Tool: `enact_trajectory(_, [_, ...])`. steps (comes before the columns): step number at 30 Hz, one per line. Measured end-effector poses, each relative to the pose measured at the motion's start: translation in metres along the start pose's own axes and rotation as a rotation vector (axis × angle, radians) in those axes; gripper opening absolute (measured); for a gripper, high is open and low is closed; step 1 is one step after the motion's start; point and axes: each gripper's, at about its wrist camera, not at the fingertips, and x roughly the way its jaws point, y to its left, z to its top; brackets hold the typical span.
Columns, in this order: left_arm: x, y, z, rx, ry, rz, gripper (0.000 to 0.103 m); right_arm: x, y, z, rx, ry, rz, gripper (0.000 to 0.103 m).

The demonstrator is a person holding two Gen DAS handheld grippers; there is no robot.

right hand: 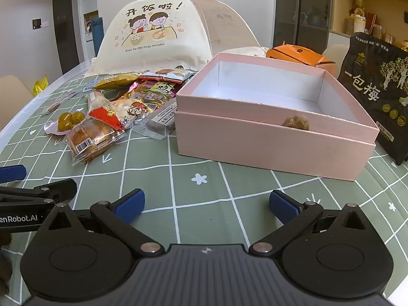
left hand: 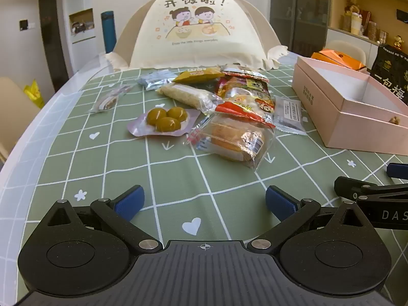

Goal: Organize snacks

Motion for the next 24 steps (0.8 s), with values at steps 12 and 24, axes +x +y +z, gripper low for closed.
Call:
enact_trajectory(12, [0.0001,-0.0014,0.0004,0.018,-0.006,0.001,0.103,0.0000,0.0000,0.0001,-0.001,-0.001,-0.001,0.103])
enact_trajectory(24, [-0.0004,-0.0010,-0.0003,0.016,-0.006,0.000,0.103,0.0002,-0.0002,0.0002,-0.001,-0.001,-0.001,0.103])
